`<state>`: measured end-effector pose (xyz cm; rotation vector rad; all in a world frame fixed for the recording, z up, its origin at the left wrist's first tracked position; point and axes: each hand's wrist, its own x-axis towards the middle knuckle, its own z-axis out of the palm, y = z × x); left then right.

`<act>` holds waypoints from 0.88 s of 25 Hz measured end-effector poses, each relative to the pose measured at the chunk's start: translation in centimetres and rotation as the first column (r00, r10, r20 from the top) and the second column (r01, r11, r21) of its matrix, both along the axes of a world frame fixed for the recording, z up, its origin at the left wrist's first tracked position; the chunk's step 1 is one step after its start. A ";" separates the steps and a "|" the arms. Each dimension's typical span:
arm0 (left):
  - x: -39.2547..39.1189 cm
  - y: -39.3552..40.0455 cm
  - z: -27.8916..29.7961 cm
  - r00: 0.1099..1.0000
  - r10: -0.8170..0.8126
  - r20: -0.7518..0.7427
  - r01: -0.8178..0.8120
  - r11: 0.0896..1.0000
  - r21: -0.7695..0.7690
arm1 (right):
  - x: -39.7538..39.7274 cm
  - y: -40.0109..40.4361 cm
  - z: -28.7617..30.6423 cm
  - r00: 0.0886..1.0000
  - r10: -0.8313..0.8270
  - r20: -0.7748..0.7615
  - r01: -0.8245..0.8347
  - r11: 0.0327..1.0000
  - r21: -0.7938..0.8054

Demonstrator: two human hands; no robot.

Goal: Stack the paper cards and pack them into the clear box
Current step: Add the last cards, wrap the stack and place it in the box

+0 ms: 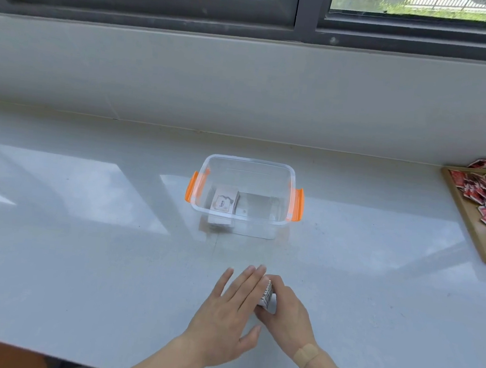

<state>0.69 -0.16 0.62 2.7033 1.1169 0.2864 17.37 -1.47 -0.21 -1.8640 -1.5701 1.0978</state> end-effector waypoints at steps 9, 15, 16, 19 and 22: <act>-1.4 2.2 0.4 0.687 0.692 0.221 -0.101 0.392 -0.915 | 1.9 2.4 1.4 0.964 0.094 -0.250 -0.142 0.973 -0.180; -1.6 3.5 2.1 0.645 0.728 0.231 -0.013 0.313 -0.950 | 2.2 4.5 3.9 0.912 0.076 -0.403 -0.197 0.943 -0.267; -1.5 3.8 2.7 0.639 0.731 0.240 -0.012 0.321 -0.947 | 2.1 4.8 4.4 0.906 0.076 -0.417 -0.203 0.941 -0.270; -1.6 5.4 5.0 0.634 0.726 0.267 -0.001 0.346 -0.938 | 2.2 6.2 6.4 0.889 0.106 -0.446 -0.241 0.936 -0.257; -2.3 7.8 7.9 0.602 0.743 0.292 0.025 0.348 -0.937 | 3.1 8.1 8.7 0.914 0.062 -0.401 -0.129 0.982 -0.140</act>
